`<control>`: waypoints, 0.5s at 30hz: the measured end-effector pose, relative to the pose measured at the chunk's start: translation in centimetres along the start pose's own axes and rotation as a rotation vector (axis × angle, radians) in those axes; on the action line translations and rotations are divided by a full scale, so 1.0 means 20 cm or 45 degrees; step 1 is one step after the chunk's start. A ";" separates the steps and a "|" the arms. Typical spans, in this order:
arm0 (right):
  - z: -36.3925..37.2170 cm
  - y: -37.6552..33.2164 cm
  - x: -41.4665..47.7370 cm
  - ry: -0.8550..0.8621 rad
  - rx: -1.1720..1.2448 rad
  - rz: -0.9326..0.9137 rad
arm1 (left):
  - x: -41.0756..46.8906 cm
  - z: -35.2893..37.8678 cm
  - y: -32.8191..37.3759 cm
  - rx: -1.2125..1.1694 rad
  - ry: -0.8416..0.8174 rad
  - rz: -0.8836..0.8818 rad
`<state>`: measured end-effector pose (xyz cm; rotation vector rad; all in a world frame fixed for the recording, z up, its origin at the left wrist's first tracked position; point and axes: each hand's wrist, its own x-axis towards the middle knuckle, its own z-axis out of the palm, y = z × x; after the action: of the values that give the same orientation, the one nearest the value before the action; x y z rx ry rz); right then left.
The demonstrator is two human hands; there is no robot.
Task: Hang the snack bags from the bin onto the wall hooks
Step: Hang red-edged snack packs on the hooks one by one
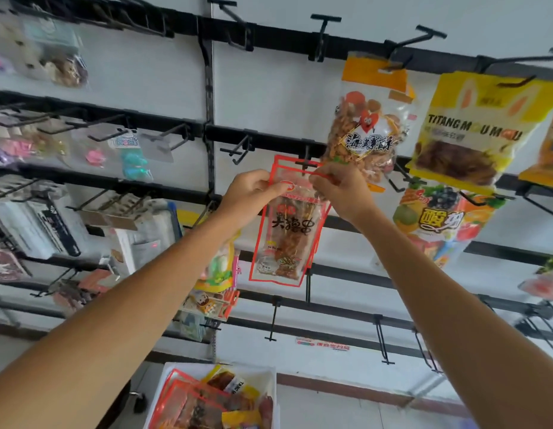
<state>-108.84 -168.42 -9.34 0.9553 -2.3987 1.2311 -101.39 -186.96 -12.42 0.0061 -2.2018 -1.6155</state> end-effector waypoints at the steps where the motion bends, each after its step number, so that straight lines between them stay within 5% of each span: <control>1: 0.01 0.01 0.01 -0.007 0.006 -0.007 | 0.02 0.01 0.00 -0.040 0.014 0.005; 15: 0.04 0.05 0.04 -0.034 0.334 -0.012 | 0.12 0.08 -0.02 -0.218 0.125 0.121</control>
<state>-110.09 -169.07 -10.04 1.0598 -2.2868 1.5666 -104.19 -186.17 -12.43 -0.0655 -1.9554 -1.7077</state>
